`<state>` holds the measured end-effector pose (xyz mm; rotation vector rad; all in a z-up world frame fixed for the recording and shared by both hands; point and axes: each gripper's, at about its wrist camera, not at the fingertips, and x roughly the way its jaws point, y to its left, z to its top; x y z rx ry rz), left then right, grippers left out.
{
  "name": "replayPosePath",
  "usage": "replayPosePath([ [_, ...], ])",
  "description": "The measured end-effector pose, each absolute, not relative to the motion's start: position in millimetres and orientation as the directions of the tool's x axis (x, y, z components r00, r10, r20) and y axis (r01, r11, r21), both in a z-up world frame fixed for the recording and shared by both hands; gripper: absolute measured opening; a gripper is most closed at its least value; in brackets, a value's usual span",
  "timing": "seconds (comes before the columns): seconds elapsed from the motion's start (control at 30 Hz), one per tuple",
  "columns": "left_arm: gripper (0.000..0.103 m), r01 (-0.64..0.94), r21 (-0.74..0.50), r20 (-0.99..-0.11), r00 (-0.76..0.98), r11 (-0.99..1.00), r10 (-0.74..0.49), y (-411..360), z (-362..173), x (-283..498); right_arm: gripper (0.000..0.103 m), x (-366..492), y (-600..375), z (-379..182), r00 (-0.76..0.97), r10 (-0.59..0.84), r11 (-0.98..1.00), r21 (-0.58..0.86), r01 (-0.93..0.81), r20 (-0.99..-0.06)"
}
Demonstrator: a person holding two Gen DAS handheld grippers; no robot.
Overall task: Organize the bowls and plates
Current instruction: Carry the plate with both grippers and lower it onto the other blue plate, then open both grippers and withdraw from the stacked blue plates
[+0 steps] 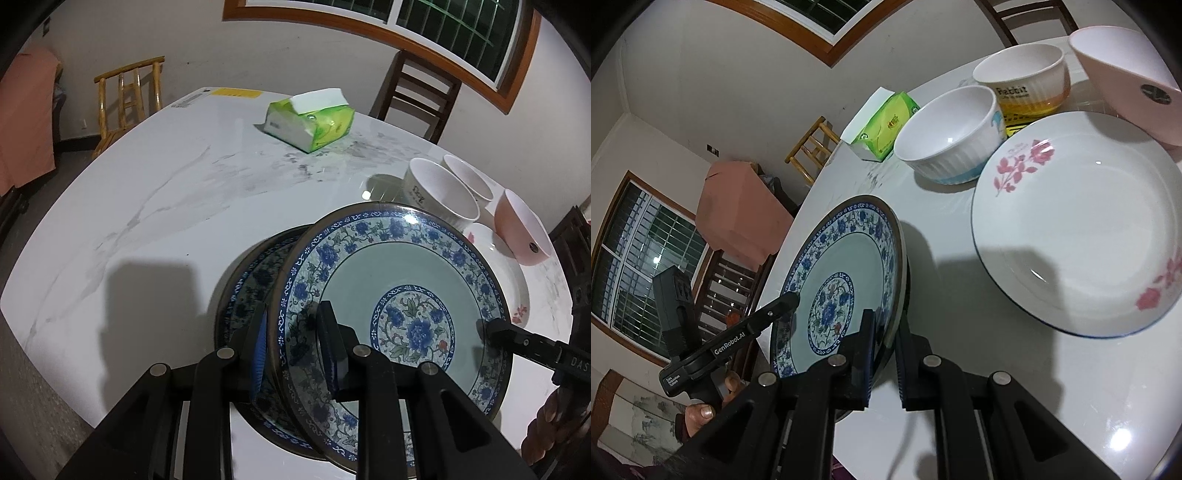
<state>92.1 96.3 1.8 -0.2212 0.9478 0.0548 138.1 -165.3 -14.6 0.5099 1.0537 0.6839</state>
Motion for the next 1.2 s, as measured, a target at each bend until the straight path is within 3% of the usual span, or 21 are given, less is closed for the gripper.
replayPosePath([
  [1.2, 0.022, -0.211, -0.089, -0.827, 0.56, 0.974, 0.046, 117, -18, 93, 0.011, 149, -133, -30, 0.272, 0.696, 0.718, 0.65, -0.249, -0.664],
])
